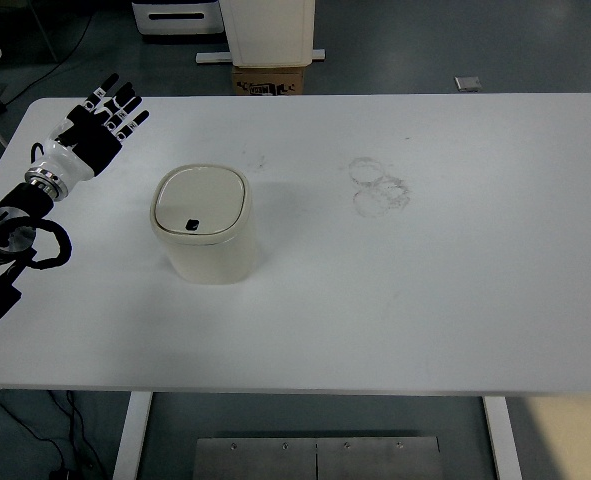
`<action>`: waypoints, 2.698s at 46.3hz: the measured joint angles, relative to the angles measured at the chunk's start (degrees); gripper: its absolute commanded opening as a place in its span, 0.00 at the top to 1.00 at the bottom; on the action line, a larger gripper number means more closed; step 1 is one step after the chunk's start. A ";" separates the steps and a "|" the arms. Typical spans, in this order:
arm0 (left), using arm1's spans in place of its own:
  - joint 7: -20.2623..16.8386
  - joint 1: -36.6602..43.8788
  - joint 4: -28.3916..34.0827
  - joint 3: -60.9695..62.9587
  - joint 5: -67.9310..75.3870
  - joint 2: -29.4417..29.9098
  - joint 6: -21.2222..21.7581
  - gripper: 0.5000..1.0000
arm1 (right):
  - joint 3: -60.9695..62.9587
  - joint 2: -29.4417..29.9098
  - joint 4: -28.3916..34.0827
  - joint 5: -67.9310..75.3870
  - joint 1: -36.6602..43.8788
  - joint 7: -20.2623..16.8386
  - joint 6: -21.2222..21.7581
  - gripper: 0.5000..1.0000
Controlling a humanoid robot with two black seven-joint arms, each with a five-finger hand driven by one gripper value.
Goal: Open trash can
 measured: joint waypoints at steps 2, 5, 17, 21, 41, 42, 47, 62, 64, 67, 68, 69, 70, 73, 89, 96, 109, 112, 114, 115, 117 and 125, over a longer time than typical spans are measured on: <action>0.00 0.05 0.01 0.00 0.00 0.00 0.00 0.00 | 0.00 0.00 0.00 0.00 -0.01 0.00 -0.01 0.02; 0.00 0.08 0.01 -0.04 -0.04 0.00 0.00 0.00 | 0.00 0.00 0.02 0.00 -0.01 0.00 -0.03 0.02; -0.17 0.10 0.02 -0.04 0.25 0.26 0.07 0.00 | -0.01 0.00 0.00 0.05 0.01 0.00 -0.02 0.02; -0.18 0.18 0.02 -0.02 0.20 0.25 0.04 0.00 | 0.00 0.00 0.00 0.03 0.00 0.00 -0.02 0.02; -0.17 -0.08 -0.01 -0.88 0.18 0.88 -1.05 0.00 | 0.00 0.00 0.01 0.04 0.01 0.00 -0.04 0.02; -0.17 0.02 0.00 -0.87 0.47 0.88 -1.31 0.00 | 0.01 0.00 0.01 0.04 0.02 0.00 -0.04 0.02; -0.17 0.23 0.00 -0.85 2.26 0.84 -1.49 0.00 | 0.02 0.00 0.01 0.03 0.02 0.00 -0.03 0.02; -0.16 -0.73 -1.11 -0.87 2.68 0.77 3.04 0.00 | 0.00 0.00 -0.01 0.01 0.00 0.00 0.00 0.02; -0.15 -0.82 -2.34 -0.80 2.83 0.99 3.99 0.00 | -0.01 0.00 -0.01 0.01 0.01 0.00 0.00 0.02; 0.06 -1.26 -5.11 -0.61 3.52 2.94 4.39 0.00 | 0.00 0.00 -0.01 0.01 -0.01 0.00 0.01 0.02; 0.09 -1.50 -6.09 -0.54 3.98 3.89 4.55 0.00 | -0.01 0.00 -0.02 0.01 -0.02 0.00 0.01 0.02; 0.13 -1.82 -7.39 -0.45 4.74 5.02 4.79 0.00 | -0.01 0.00 -0.02 0.01 -0.02 0.00 0.00 0.02; 0.17 -2.13 -8.21 -0.40 5.23 5.68 4.95 0.00 | -0.01 0.00 -0.01 0.02 0.00 0.00 0.01 0.02; 0.26 -2.99 -11.33 -0.36 6.91 7.26 5.92 0.00 | -0.01 0.00 -0.01 0.03 -0.02 0.00 -0.01 0.02; 4.21 -5.96 -21.37 0.53 16.55 14.82 11.20 0.00 | -0.01 0.00 0.00 0.05 0.01 0.00 -0.04 0.02; 9.94 -6.98 -26.65 1.71 23.90 17.61 11.57 0.00 | -0.01 0.00 0.01 0.00 -0.01 0.00 -0.02 0.02; 16.75 -10.19 -36.73 3.01 33.29 24.10 8.53 0.00 | 0.01 0.00 -0.01 0.01 0.04 0.00 -0.04 0.02; 17.87 -12.00 -38.57 5.19 33.41 25.19 6.50 0.00 | 0.01 0.00 -0.01 0.03 0.07 -0.01 -0.04 0.02; 18.41 -13.39 -39.35 6.98 33.42 26.24 4.00 0.00 | 0.01 0.00 -0.02 0.04 0.02 0.00 -0.04 0.02; 18.52 -13.93 -39.55 7.56 33.42 26.58 3.10 0.00 | 0.01 0.00 -0.02 0.04 0.00 0.00 -0.04 0.02; 18.63 -15.37 -40.19 8.81 33.42 27.13 1.07 0.00 | 0.01 0.00 -0.01 0.03 0.00 0.00 -0.03 0.02; 18.91 -21.60 -45.71 15.03 33.54 31.30 -4.02 0.00 | -0.01 0.00 0.00 0.02 0.00 -0.01 -0.03 0.02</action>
